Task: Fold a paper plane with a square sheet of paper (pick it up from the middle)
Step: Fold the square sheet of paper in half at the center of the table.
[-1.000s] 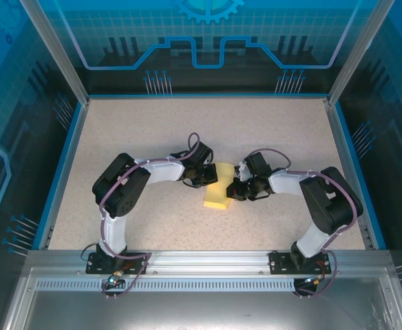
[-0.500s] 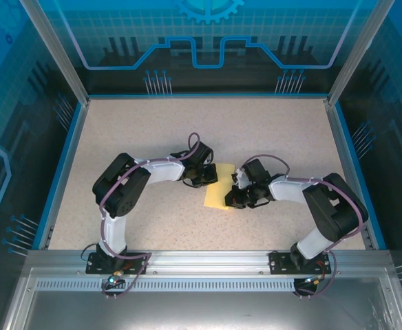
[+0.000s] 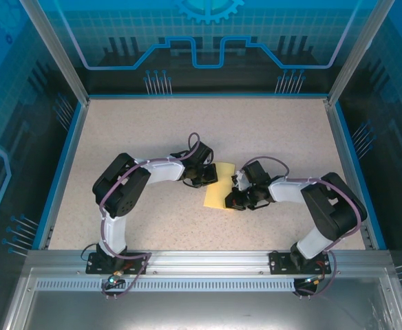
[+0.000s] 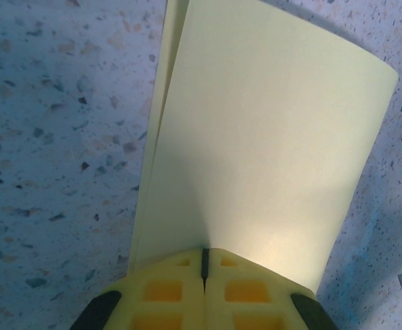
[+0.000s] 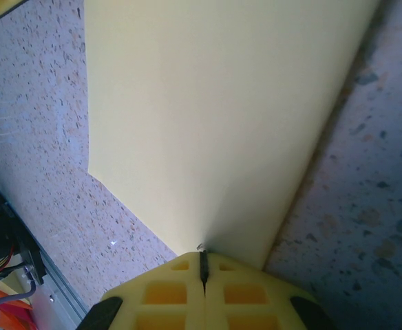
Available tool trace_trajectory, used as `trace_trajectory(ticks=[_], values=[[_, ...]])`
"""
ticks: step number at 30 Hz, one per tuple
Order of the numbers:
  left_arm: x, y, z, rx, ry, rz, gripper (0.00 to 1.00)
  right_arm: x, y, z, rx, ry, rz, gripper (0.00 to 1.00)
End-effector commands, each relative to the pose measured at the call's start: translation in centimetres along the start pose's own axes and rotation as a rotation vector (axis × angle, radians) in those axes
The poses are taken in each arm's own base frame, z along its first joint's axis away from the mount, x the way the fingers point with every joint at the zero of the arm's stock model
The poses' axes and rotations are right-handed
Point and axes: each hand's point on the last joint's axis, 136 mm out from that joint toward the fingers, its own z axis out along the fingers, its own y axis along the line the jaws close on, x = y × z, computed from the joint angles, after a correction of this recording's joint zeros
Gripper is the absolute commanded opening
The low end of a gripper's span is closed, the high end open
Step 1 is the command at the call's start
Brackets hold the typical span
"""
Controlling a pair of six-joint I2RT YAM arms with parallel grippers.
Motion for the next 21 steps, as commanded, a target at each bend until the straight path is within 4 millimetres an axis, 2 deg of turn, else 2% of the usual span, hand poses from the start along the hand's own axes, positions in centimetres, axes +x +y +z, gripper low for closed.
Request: trace_trajectory(ticks=[1, 3, 6, 9, 16, 21], values=[[8.1, 12.6, 2.5, -0.438, 0.227, -0.081, 0.0, 2.8, -2.3, -0.1, 0.081, 0.068, 0.041, 0.0], [8.1, 12.6, 2.6, -0.436, 0.229, -0.079, 0.0, 1.8, -1.3, -1.1, 0.057, 0.033, 0.026, 0.0], [8.0, 12.4, 2.5, -0.432, 0.226, -0.077, 0.0, -0.6, 1.5, -2.7, 0.014, -0.037, -0.016, 0.0], [8.1, 12.3, 2.5, -0.429, 0.226, -0.076, 0.0, -2.5, 3.8, -2.9, -0.057, -0.069, -0.023, 0.0], [8.2, 12.0, 2.7, -0.427, 0.227, -0.074, 0.0, -4.5, 3.4, -0.4, -0.034, -0.038, -0.014, 0.0], [8.3, 11.9, 2.8, -0.428, 0.228, -0.07, 0.0, -3.7, 1.5, 1.2, 0.022, 0.025, -0.009, 0.0]])
